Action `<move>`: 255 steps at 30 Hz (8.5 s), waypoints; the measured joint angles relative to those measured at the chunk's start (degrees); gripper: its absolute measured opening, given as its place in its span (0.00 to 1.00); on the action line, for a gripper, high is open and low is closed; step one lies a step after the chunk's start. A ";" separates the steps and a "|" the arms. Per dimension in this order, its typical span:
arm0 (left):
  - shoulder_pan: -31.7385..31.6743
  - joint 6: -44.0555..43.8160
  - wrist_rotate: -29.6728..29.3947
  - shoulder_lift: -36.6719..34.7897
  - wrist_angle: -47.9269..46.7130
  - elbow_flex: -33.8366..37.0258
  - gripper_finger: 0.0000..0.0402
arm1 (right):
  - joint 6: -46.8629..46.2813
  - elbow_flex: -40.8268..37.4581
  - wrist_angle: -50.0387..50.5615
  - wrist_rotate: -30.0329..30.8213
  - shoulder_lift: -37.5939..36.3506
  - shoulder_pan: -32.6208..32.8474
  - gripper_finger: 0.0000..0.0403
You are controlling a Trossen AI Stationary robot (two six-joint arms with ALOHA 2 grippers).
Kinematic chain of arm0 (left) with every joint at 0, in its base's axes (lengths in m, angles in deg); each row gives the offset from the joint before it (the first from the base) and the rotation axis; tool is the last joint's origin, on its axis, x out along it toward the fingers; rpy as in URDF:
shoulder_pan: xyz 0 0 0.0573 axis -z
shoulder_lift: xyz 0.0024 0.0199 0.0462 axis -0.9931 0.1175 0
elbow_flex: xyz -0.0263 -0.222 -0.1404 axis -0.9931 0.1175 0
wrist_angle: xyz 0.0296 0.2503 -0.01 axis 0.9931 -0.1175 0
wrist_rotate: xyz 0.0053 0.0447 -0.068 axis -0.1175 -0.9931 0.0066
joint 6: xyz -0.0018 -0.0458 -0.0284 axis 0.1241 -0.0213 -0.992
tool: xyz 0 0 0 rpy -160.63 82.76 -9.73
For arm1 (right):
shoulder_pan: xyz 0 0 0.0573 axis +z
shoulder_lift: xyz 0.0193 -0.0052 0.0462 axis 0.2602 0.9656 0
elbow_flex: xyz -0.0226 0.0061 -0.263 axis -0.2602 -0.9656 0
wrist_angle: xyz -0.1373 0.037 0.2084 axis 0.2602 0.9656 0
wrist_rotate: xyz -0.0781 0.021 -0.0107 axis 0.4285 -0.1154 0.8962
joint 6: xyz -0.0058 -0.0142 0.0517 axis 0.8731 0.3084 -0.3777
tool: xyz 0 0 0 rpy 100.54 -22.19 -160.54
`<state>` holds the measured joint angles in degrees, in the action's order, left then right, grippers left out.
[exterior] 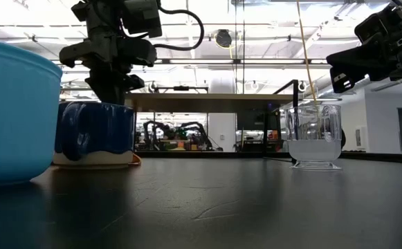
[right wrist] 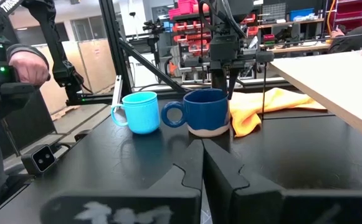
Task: Stack small to large cups/mugs on shelf
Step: Put the dark blue mug on the shelf
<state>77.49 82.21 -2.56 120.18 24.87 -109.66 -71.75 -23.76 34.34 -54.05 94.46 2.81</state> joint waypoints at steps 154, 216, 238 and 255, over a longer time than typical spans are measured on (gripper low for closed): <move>-10.29 -4.30 -5.75 -34.16 4.22 -0.52 0.02 | -0.95 0.00 0.38 0.01 0.00 0.00 0.00; -23.80 1.75 -1.49 -16.44 15.10 -19.36 0.02 | 0.44 0.00 0.03 0.01 0.01 0.00 0.00; -27.17 2.32 -3.59 -7.38 -10.94 -33.51 0.02 | 0.68 0.00 0.01 0.01 0.00 0.00 0.00; -26.80 3.11 -3.21 -2.75 -13.44 -39.01 0.02 | 0.66 0.00 0.02 0.01 0.02 0.00 0.00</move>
<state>50.70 85.32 -5.77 117.43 11.43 -148.68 -71.09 -23.76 34.36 -54.04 94.48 2.81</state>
